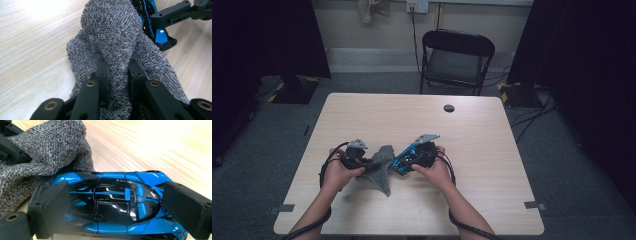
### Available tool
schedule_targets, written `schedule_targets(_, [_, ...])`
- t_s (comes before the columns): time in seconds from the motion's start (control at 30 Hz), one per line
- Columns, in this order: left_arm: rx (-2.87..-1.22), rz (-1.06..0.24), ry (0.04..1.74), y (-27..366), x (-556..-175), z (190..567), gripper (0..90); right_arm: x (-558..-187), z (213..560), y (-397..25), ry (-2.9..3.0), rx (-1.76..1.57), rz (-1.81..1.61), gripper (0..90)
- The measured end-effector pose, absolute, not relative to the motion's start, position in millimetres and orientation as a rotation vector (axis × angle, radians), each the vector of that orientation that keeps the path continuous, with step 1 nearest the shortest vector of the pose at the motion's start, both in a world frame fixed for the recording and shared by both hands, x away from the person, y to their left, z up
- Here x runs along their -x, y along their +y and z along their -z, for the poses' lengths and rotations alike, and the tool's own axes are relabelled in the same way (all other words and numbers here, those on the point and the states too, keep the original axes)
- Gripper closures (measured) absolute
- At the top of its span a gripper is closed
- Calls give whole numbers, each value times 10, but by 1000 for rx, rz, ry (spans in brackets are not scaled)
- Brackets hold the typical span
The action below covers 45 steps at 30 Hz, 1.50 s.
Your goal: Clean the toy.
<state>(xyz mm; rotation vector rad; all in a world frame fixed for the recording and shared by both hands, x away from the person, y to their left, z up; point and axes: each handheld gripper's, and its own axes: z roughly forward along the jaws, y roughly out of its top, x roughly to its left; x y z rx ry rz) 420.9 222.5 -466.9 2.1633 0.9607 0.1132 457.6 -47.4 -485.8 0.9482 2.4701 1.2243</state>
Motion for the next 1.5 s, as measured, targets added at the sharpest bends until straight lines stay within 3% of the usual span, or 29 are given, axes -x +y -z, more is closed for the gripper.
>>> schedule_targets(0.33, [-2167,-113,951,2223,-4204,4597,744,-4567,4834,-507,2494,-946,-1198,87])
schedule_targets(0.43, [-2164,-115,947,2198,-4198,4563,744,-4568,4827,-598,2501,-926,-1200,150])
schedule_targets(0.8, [-2184,-112,909,2028,-4206,4374,744,-4551,4685,-971,2515,-912,-1188,148])
schedule_targets(1.5, [-2170,-51,672,1139,-4208,3815,743,-4423,4587,-1757,2513,-926,-1084,148])
